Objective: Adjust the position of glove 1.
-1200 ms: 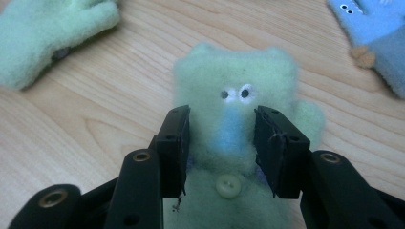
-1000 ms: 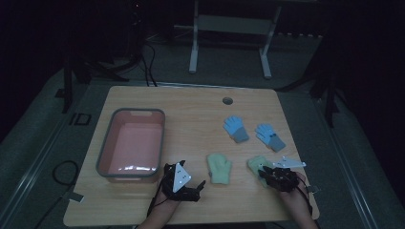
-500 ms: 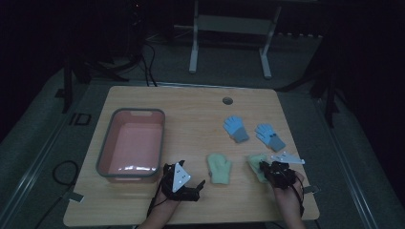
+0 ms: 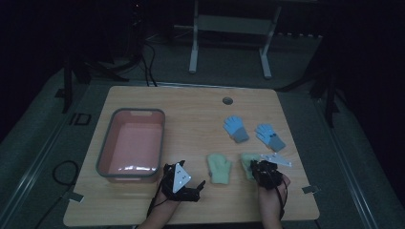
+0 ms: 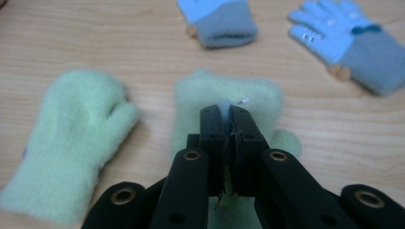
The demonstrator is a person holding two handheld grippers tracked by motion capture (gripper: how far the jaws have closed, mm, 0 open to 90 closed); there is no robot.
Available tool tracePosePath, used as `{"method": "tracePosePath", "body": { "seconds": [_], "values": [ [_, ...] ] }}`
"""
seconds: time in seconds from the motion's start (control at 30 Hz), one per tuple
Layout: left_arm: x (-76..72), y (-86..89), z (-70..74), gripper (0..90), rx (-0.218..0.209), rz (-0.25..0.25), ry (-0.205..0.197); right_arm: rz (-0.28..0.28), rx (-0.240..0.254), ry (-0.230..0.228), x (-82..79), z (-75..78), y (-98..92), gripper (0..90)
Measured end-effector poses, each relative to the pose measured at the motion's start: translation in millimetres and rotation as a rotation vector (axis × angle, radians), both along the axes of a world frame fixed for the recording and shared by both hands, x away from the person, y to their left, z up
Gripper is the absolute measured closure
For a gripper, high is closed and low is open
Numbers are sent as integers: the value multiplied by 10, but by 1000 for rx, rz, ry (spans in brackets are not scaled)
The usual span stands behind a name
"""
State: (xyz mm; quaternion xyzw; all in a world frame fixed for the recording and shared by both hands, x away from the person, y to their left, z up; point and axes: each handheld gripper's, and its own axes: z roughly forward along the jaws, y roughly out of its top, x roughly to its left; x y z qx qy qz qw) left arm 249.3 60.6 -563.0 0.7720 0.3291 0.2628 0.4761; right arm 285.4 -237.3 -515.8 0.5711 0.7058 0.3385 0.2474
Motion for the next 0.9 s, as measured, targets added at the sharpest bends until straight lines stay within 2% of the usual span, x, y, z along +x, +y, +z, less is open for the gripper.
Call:
{"method": "tracePosePath", "body": {
  "seconds": [0.07, 0.23, 0.43, 0.53, 0.6, 0.73, 0.83, 0.9],
  "values": [
    [2, 0, 0, 19, 0, -1, 2, -10, -10, -11, 13, -4, 27, 857],
    [1, -1, 0, 18, 1, -3, 2, 5, -13, -2, 90, -56, 108, 856],
    [3, -3, 0, 19, 0, -4, 3, 15, -21, 30, 116, -192, 164, 848],
    [0, -4, 0, 19, 2, -6, 1, 27, -29, 48, 124, -293, 196, 784],
    [0, -5, -1, 19, 2, -7, 1, 31, -27, 38, 120, -320, 203, 760],
    [1, -5, 0, 19, 3, -9, 2, 48, -24, 42, 129, -311, 191, 718],
    [2, -6, -1, 19, 2, -11, 3, 70, -23, 33, 115, -270, 182, 636],
    [3, -8, -1, 18, 4, -10, 3, 111, -29, 31, 112, -233, 169, 594]
  ]
}}
